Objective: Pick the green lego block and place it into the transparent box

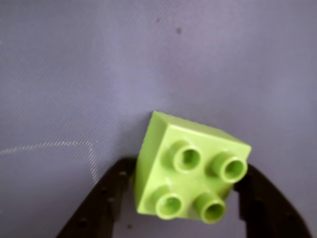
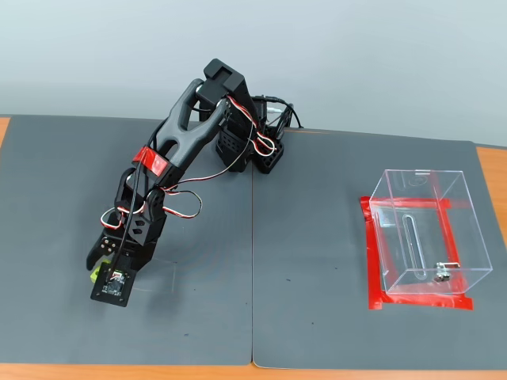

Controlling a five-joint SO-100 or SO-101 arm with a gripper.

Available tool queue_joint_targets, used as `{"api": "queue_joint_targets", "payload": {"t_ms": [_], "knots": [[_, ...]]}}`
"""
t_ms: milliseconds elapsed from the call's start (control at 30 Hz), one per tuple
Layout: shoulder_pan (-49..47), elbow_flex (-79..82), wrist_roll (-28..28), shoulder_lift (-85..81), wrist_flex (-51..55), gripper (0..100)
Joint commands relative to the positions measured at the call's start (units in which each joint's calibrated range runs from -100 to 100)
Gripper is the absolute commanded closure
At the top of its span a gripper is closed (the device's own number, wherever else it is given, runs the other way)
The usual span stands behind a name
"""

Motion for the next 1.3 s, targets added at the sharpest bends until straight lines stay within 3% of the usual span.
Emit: {"api": "queue_joint_targets", "payload": {"t_ms": [0, 200, 667, 1267], "knots": [[-0.59, -2.06, 0.28, -0.25, -0.4, 81], [-0.59, -2.06, 0.28, -0.25, -0.4, 87], [-1.33, -2.33, -0.13, -2.29, 0.38, 86], [-15.65, -1.6, -0.08, -29.84, 6.63, 86]]}}
